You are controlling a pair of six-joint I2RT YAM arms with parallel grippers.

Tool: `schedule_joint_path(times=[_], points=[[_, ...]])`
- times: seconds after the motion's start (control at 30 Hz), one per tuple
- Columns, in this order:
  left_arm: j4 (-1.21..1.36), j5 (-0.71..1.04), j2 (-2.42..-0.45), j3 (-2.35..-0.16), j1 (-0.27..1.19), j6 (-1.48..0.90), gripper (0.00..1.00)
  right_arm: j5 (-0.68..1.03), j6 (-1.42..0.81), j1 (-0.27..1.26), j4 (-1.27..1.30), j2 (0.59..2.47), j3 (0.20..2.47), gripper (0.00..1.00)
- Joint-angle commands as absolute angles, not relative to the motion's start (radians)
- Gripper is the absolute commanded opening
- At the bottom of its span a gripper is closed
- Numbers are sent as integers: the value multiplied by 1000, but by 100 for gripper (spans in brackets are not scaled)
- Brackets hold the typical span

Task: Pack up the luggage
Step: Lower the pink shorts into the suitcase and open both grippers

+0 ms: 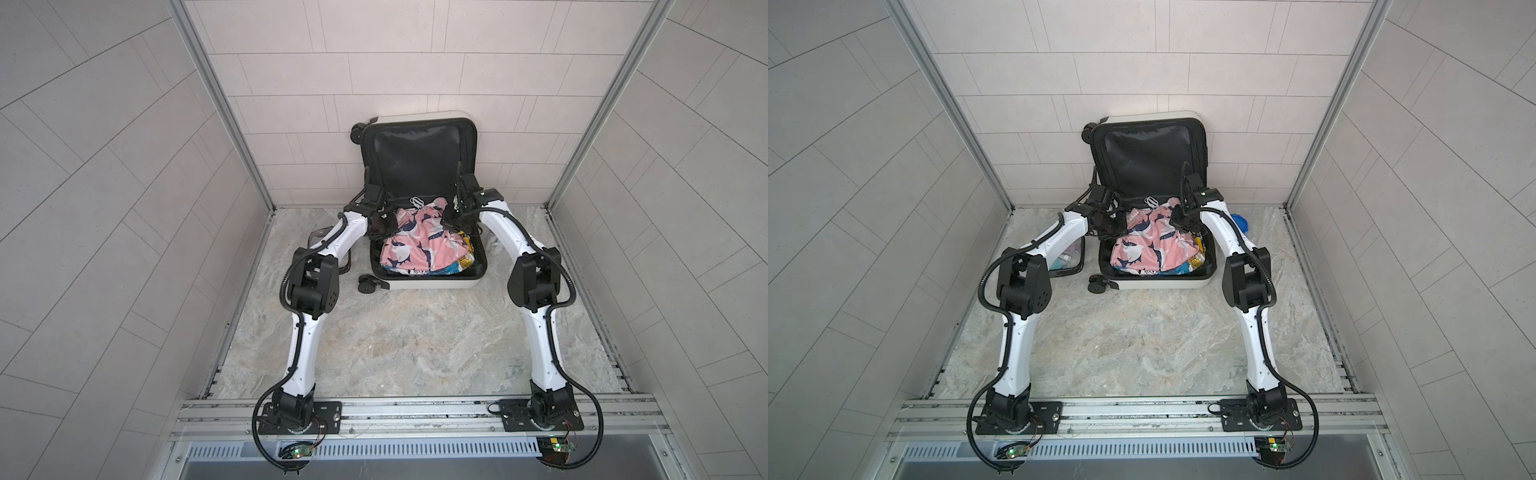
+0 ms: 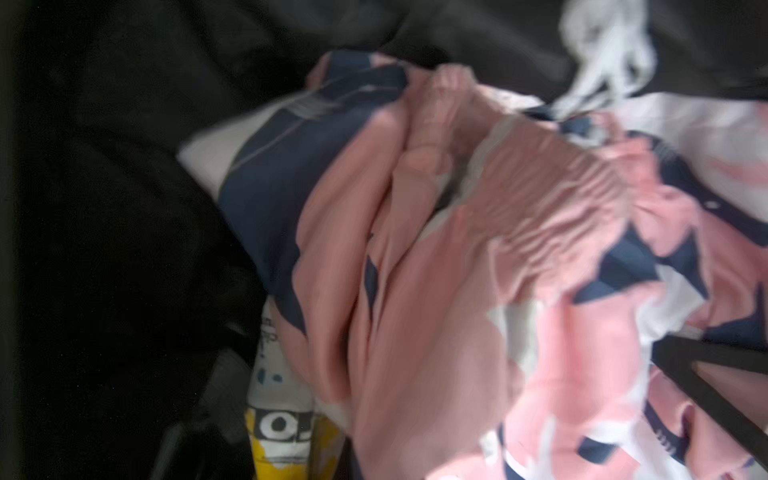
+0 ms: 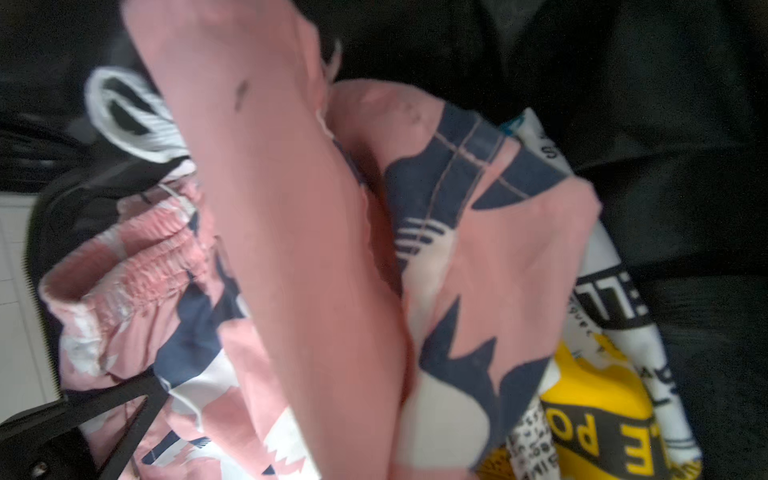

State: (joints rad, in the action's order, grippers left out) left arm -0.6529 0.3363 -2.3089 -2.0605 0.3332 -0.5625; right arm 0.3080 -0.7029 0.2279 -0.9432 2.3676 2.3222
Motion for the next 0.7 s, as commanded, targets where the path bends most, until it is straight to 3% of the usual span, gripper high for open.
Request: schedule_joint_path(times=[0.0,0.33,0.53,0.67], points=[[-721,293,-2343,-2105,332,-573,0,218,-735,225,-1047,2392,2346,0],[-780,253,-2405,-2130,331,-600,0,149,-764,232,-1088,2422,2330,0],[-803,257,-2402,-2166,328,-591,3,177,-732,235,-1073,2398,2377,47],[-812,252,-2387,-2197,329,-585,6,197,-721,231,-1057,2357,2408,63]])
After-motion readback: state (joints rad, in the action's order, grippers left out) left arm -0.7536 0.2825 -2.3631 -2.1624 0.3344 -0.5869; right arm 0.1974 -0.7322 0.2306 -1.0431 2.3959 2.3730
